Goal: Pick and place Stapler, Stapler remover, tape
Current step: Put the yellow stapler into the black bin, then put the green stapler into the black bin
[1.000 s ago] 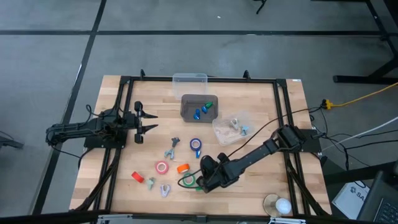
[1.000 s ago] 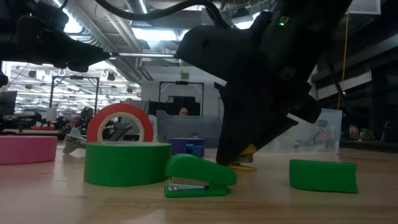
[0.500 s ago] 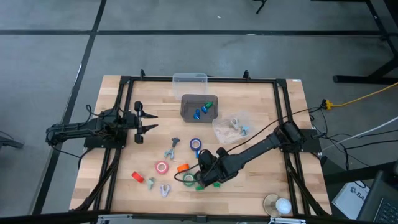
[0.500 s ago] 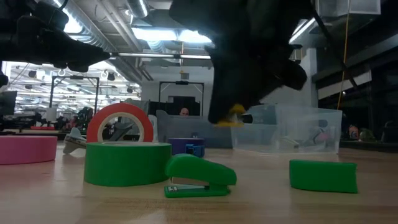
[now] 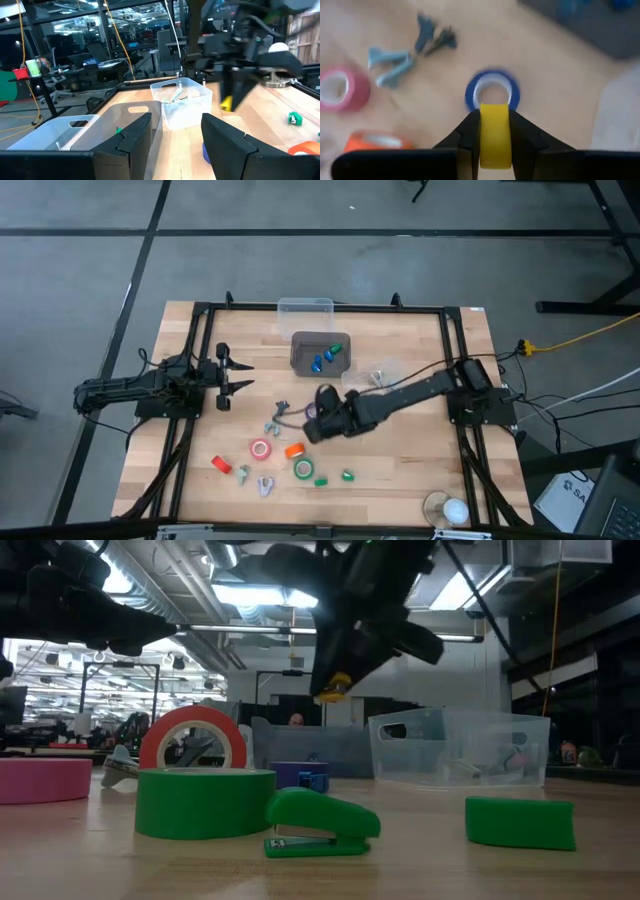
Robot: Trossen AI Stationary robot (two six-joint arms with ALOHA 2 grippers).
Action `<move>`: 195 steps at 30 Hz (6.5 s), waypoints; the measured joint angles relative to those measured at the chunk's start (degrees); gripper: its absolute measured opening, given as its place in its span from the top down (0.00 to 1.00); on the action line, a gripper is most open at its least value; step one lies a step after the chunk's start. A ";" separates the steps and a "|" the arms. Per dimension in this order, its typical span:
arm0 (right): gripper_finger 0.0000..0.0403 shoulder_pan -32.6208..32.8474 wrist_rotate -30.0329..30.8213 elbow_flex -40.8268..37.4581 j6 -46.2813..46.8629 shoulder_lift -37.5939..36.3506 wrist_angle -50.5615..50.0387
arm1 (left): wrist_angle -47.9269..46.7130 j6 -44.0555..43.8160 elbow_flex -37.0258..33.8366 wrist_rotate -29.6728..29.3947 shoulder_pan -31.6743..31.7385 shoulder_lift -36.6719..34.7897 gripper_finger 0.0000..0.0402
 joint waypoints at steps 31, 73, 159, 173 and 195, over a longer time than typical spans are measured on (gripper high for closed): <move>0.78 -27.57 -6.68 -4.72 -15.19 -0.56 13.08 | 0.00 0.00 0.02 0.00 0.00 0.04 0.58; 0.37 -9.59 -5.27 8.33 -20.82 -0.82 -4.81 | 0.00 0.00 0.00 0.00 -0.02 0.04 0.58; 0.37 19.80 -13.68 -9.51 -23.15 2.72 7.76 | -0.08 0.00 0.00 0.00 0.00 0.07 0.58; 0.37 19.79 -10.41 -9.53 -21.68 3.92 8.98 | 0.00 0.00 0.02 0.00 0.00 0.04 0.58; 0.98 16.23 -15.51 -9.44 -16.86 4.01 11.65 | 0.00 0.00 0.00 0.00 0.00 0.06 0.58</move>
